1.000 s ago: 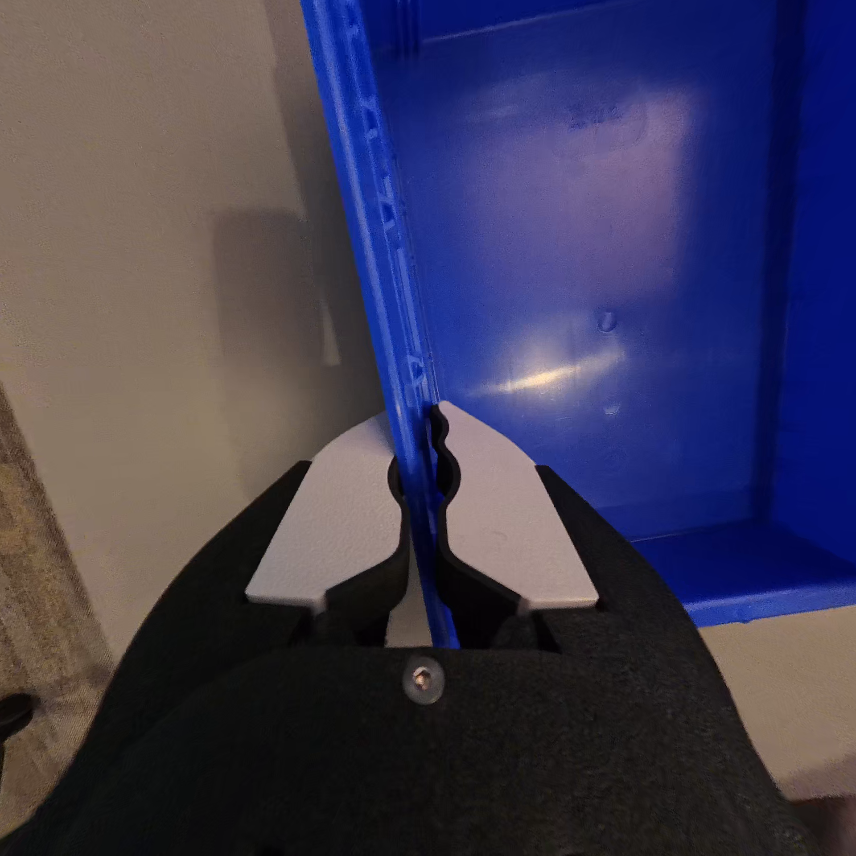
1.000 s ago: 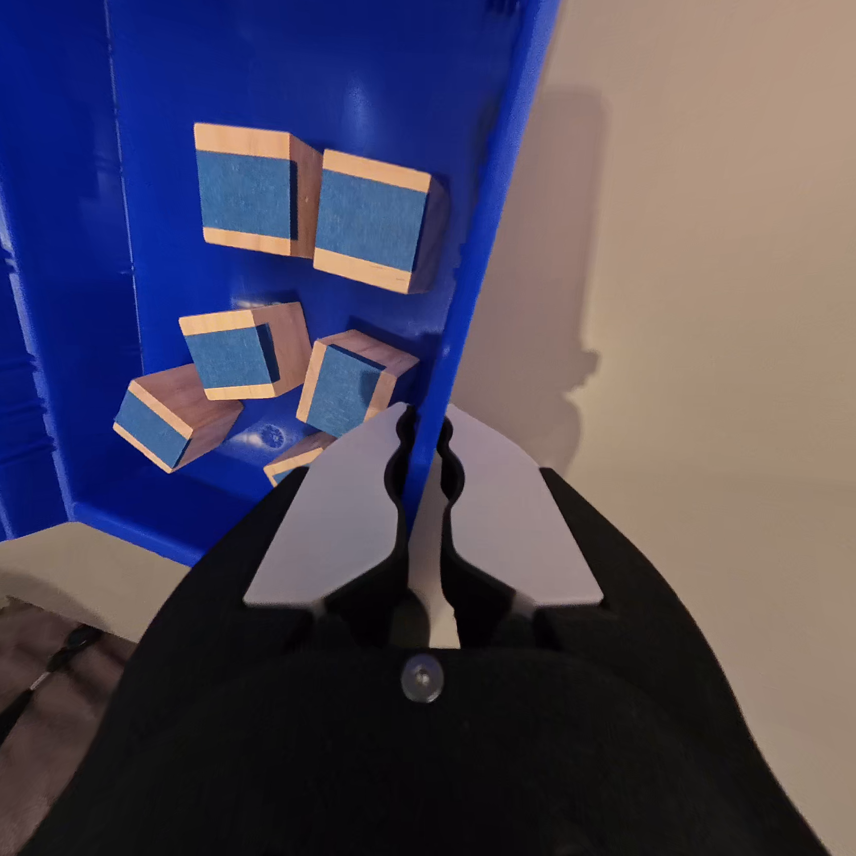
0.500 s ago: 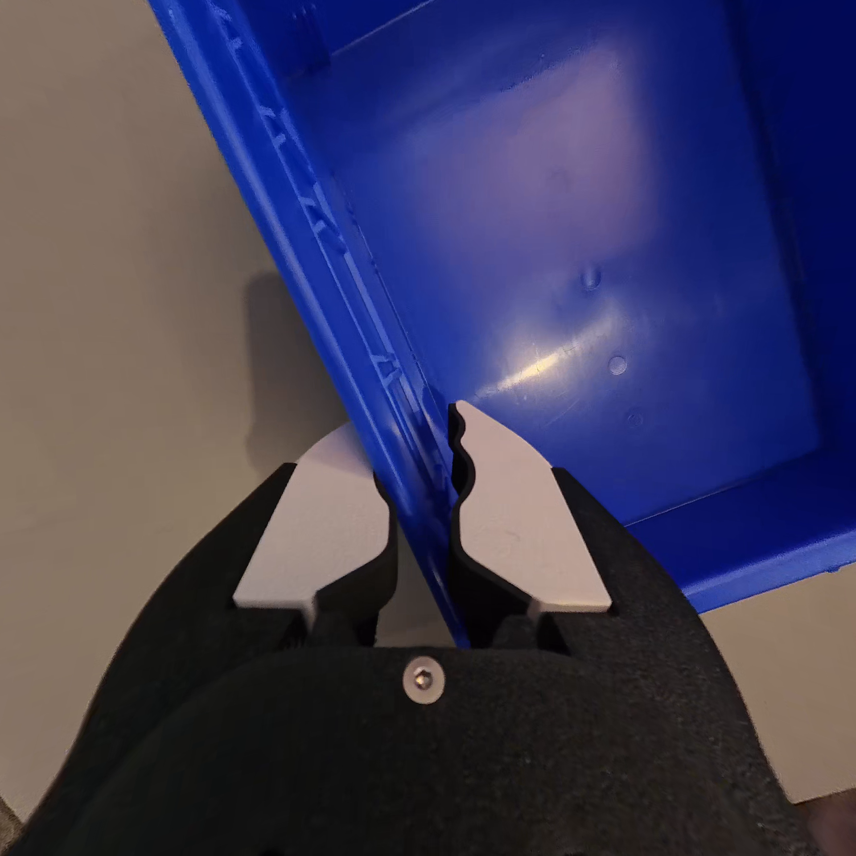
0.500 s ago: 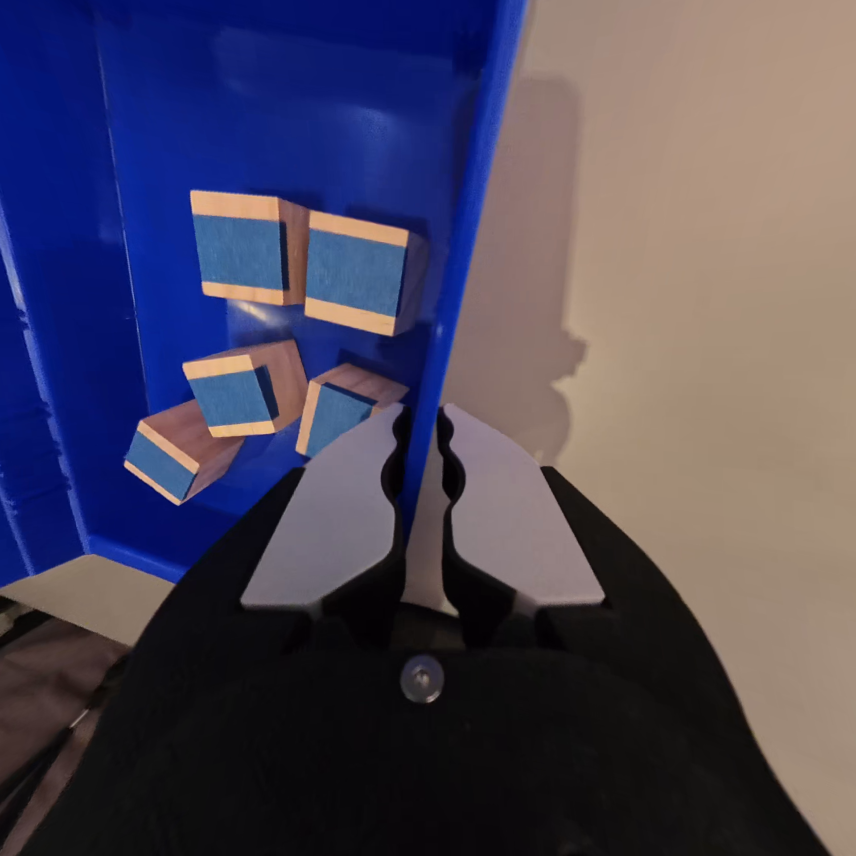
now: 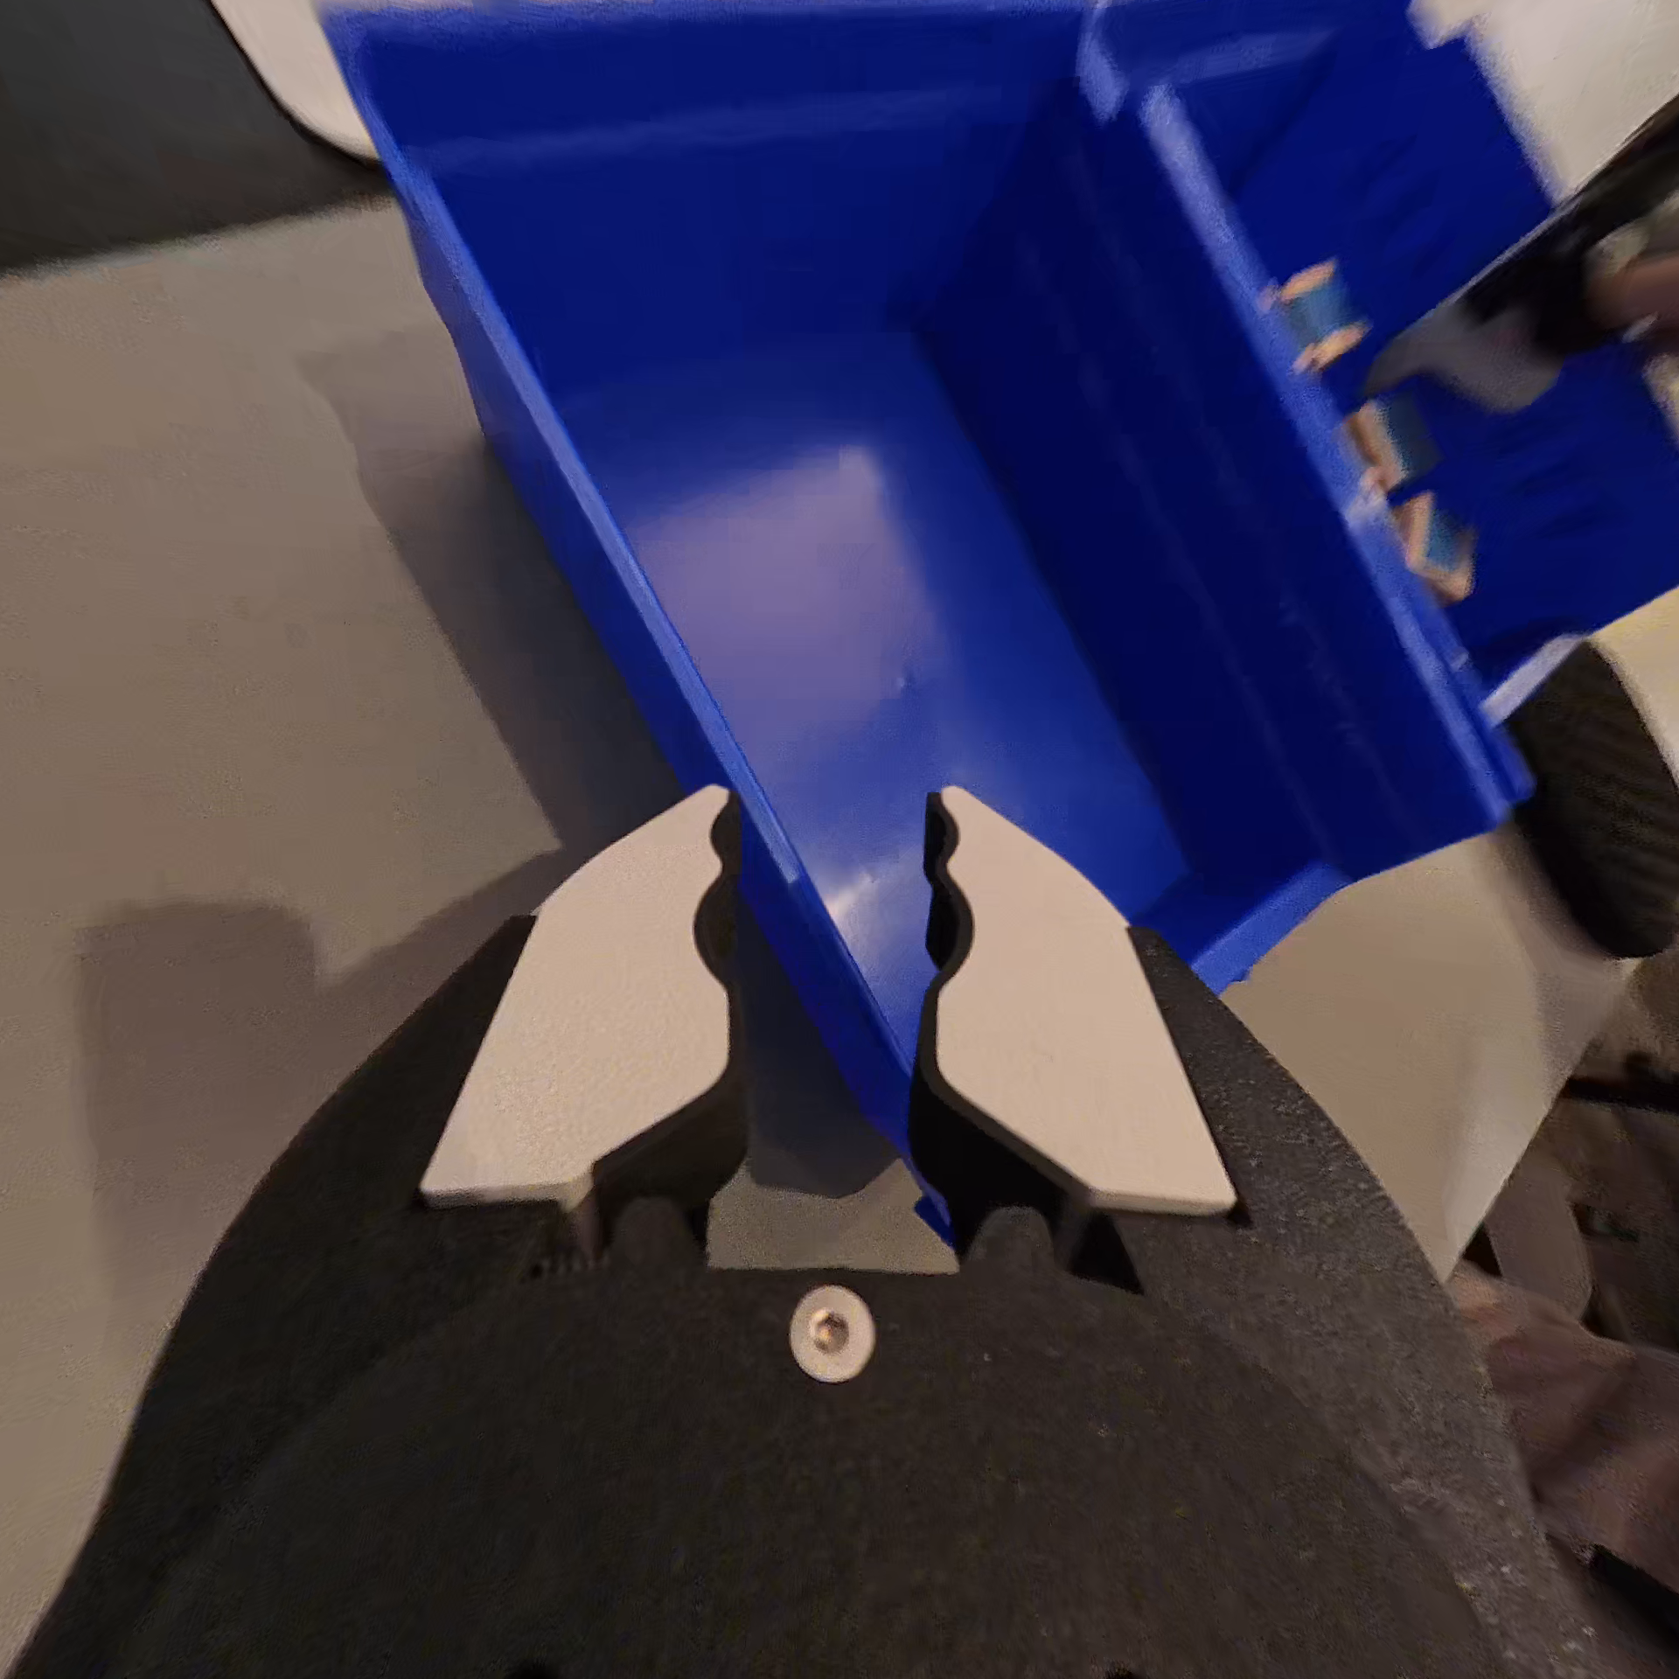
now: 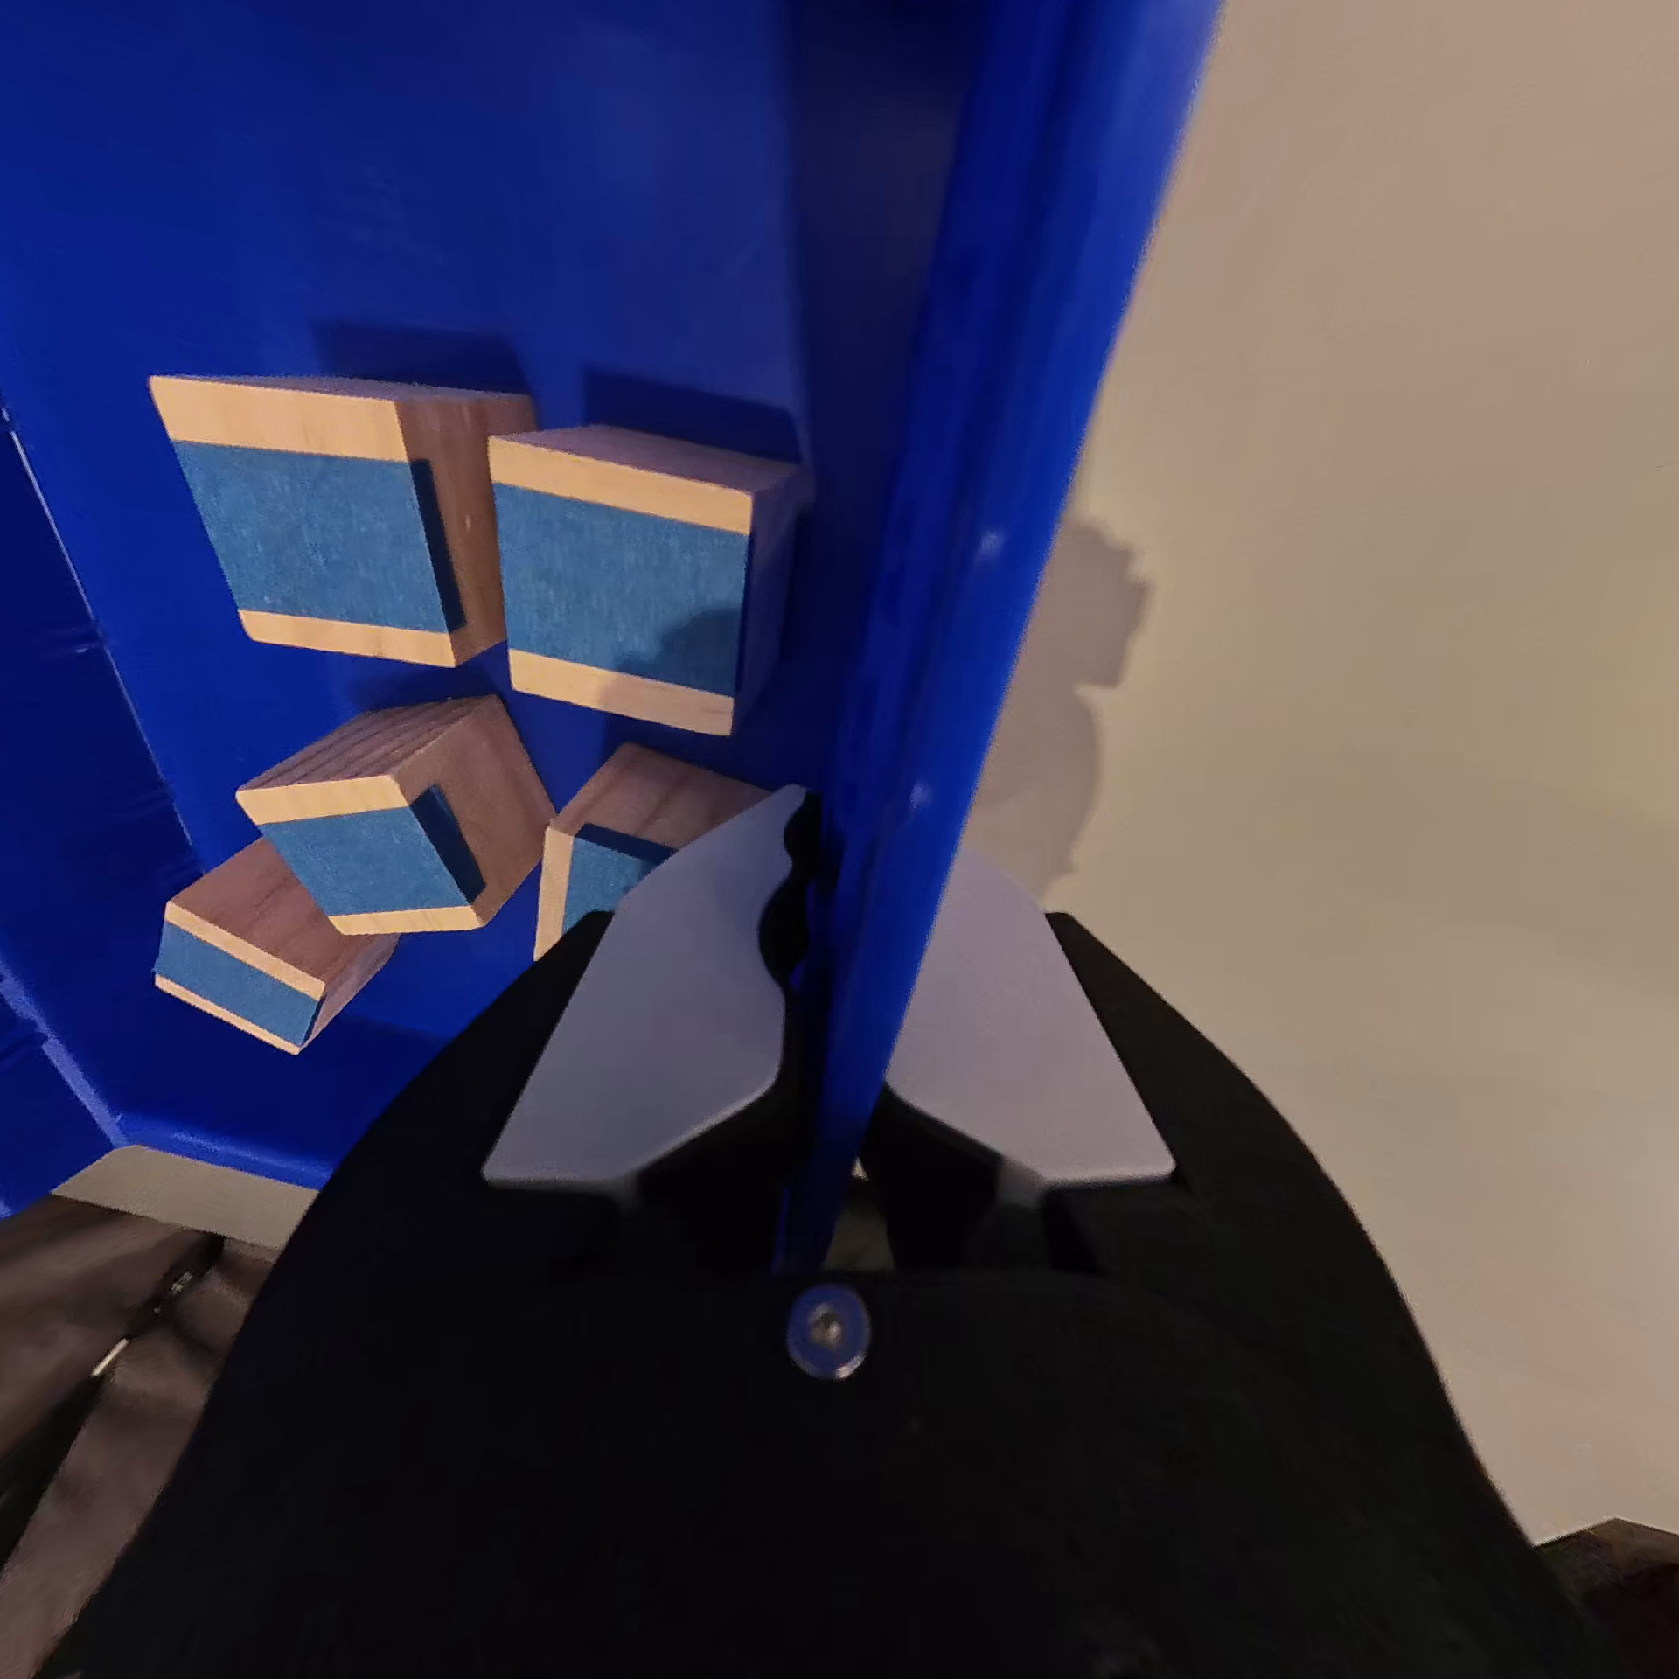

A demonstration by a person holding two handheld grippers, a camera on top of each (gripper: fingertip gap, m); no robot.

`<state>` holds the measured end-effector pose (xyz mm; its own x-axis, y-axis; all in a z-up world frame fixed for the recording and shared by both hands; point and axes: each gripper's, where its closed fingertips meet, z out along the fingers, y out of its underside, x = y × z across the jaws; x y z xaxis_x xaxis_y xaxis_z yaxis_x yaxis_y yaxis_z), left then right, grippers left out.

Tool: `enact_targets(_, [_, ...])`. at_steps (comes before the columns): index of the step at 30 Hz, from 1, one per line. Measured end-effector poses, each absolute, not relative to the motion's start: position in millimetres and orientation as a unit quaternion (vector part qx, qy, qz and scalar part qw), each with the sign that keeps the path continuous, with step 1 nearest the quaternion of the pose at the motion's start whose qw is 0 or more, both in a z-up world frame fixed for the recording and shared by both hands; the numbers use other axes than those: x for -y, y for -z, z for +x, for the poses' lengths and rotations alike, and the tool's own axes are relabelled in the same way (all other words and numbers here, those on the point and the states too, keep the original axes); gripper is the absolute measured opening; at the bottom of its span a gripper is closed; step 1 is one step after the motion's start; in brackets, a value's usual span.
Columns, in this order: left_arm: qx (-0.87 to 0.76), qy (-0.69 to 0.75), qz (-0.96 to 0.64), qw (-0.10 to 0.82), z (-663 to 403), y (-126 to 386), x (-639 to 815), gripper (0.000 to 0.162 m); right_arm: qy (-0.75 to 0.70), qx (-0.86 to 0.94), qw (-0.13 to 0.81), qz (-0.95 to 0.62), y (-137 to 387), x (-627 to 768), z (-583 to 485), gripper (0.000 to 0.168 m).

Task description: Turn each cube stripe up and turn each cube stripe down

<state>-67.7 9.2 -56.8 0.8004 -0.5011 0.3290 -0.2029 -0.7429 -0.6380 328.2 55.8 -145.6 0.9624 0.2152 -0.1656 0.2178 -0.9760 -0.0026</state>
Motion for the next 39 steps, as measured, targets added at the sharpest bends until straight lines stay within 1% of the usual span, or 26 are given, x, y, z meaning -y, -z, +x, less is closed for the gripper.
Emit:
enact_targets(2, [-0.196, 0.272, -0.869, 0.363, -73, 15, -12, 0.033, 0.091, -0.11, 0.015, 0.99, 146, -56, 328, 0.008])
enact_targets(5, [-0.194, 0.329, -0.797, 0.467, -71, -68, -16, 0.026, 0.089, -0.127, 0.03, 0.987, 147, -55, 329, 0.009])
enact_targets(7, [-0.207, 0.328, -0.758, 0.525, -73, -114, -18, 0.022, 0.09, -0.12, 0.047, 0.988, 147, -52, 329, 0.009])
enact_targets(9, [-0.207, 0.299, -0.732, 0.577, -83, -146, -23, 0.02, 0.086, -0.125, 0.052, 0.987, 147, -52, 329, 0.008])
enact_targets(11, [-0.198, 0.275, -0.71, 0.618, -98, -166, -23, 0.021, 0.09, -0.124, 0.051, 0.987, 147, -52, 329, 0.008])
enact_targets(13, [-0.186, 0.265, -0.697, 0.64, -114, -167, -20, 0.021, 0.096, -0.126, 0.05, 0.986, 147, -52, 329, 0.008])
enact_targets(16, [-0.163, 0.3, -0.654, 0.675, -129, -169, -17, 0.011, 0.09, -0.139, 0.046, 0.985, 147, -55, 333, 0.007])
enact_targets(19, [-0.174, 0.358, -0.65, 0.647, -134, -169, -10, 0.005, 0.091, -0.13, 0.043, 0.986, 147, -54, 337, 0.007])
enact_targets(24, [-0.14, 0.36, -0.637, 0.667, -181, -176, -3, 0.004, 0.094, -0.109, 0.04, 0.989, 143, -50, 343, 0.007])
enact_targets(28, [-0.107, 0.4, -0.595, 0.689, -218, -189, 14, 0.005, 0.098, -0.093, 0.043, 0.99, 128, -44, 352, 0.007])
enact_targets(31, [-0.102, 0.402, -0.601, 0.683, -232, -188, 25, 0.007, 0.119, -0.076, 0.041, 0.989, 108, -40, 356, 0.007])
enact_targets(33, [-0.093, 0.383, -0.605, 0.691, -239, -189, 29, 0.013, 0.12, -0.073, 0.038, 0.989, 88, -39, 359, 0.007])
enact_targets(39, [-0.091, 0.324, -0.607, 0.72, -244, -201, 49, 0.015, 0.07, -0.101, 0.048, 0.991, 9, -46, 345, 0.007])
